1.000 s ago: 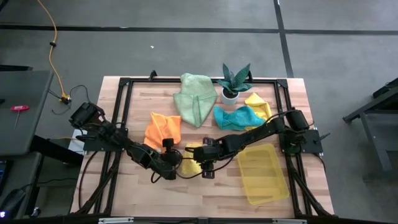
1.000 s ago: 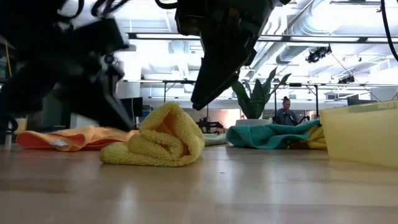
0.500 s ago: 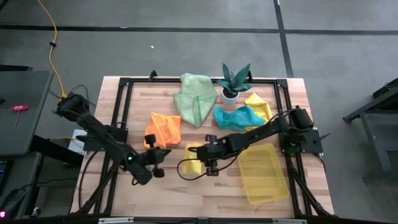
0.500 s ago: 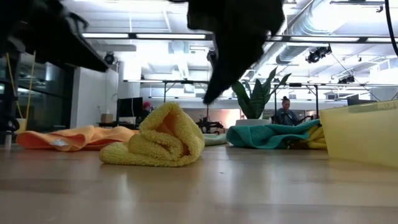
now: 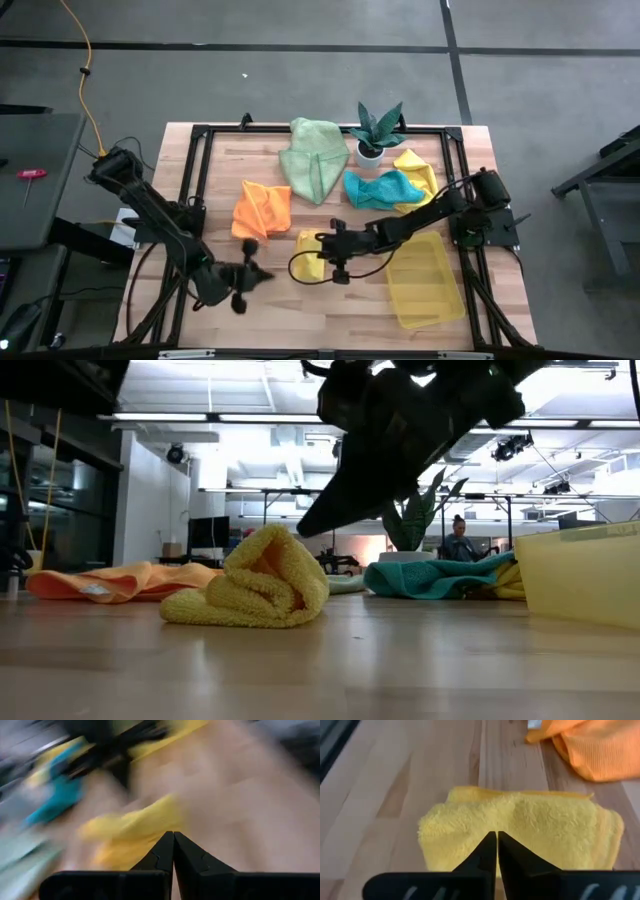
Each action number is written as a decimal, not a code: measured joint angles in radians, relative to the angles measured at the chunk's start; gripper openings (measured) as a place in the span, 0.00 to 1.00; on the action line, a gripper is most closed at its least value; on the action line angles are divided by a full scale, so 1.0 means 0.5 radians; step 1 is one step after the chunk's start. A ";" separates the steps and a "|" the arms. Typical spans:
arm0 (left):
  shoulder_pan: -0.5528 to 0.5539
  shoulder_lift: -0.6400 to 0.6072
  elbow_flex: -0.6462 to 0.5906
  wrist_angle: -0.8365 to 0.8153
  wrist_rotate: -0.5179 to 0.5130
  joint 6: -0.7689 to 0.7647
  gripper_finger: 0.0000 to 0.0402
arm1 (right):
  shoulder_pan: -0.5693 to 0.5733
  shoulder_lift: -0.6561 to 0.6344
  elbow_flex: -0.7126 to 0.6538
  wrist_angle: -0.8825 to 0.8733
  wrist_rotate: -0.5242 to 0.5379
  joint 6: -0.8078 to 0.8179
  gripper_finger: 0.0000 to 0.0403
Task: Fold microfiber towels
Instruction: Fold the left yellow microfiber cloth
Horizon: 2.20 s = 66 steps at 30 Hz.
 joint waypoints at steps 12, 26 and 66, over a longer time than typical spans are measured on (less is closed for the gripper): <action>0.535 -0.440 -0.207 0.492 0.740 0.412 0.00 | -0.041 0.101 -0.125 0.408 0.017 -0.165 0.00; 0.582 -0.927 -0.205 0.414 0.639 0.553 0.00 | -0.097 0.261 -0.111 0.730 -0.010 -0.252 0.00; 0.586 -0.896 -0.205 0.347 0.587 0.550 0.00 | 0.023 0.167 0.164 -0.121 0.003 -0.268 0.00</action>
